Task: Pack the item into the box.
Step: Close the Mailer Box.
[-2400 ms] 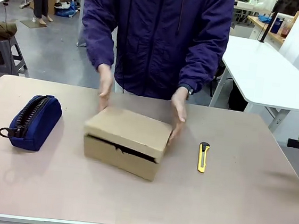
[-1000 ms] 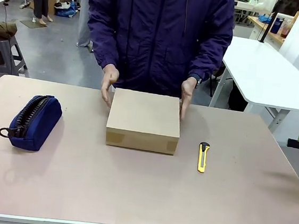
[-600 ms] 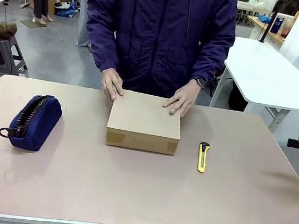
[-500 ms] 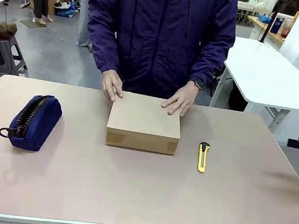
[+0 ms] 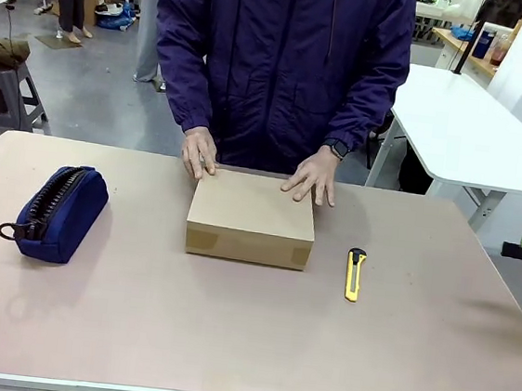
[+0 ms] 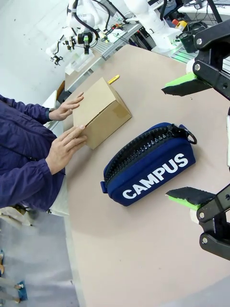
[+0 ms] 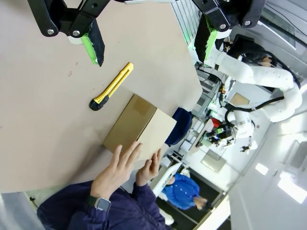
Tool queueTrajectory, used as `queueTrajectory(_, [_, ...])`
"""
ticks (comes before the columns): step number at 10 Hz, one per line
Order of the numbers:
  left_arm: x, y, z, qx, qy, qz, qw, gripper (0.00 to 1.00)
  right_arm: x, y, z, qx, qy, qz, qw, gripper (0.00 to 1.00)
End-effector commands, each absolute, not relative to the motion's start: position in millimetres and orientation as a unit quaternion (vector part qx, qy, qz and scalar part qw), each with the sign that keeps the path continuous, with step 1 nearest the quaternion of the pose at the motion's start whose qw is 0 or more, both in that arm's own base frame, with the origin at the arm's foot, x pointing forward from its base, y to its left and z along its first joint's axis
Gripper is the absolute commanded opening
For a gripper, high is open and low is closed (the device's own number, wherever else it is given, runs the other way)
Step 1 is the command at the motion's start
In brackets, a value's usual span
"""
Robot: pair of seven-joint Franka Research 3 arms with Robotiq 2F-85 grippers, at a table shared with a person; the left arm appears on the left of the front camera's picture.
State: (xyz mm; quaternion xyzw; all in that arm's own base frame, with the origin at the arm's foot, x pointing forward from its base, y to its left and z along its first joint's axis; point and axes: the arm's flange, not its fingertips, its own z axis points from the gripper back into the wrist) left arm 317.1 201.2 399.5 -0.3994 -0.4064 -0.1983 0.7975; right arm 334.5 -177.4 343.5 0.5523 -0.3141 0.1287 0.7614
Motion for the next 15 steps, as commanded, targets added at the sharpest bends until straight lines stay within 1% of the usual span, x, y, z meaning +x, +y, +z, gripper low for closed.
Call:
queueTrajectory(1, [314.3,199.2,400.2,-0.399,-0.405,-0.2,0.798,1.0,329.9,-175.3,345.8,0.556,-0.319,0.132,0.757,1.0])
queueTrajectory(15, [314.3,199.2,400.2,-0.399,-0.405,-0.2,0.798,1.0,329.9,-175.3,345.8,0.556,-0.319,0.132,0.757,1.0])
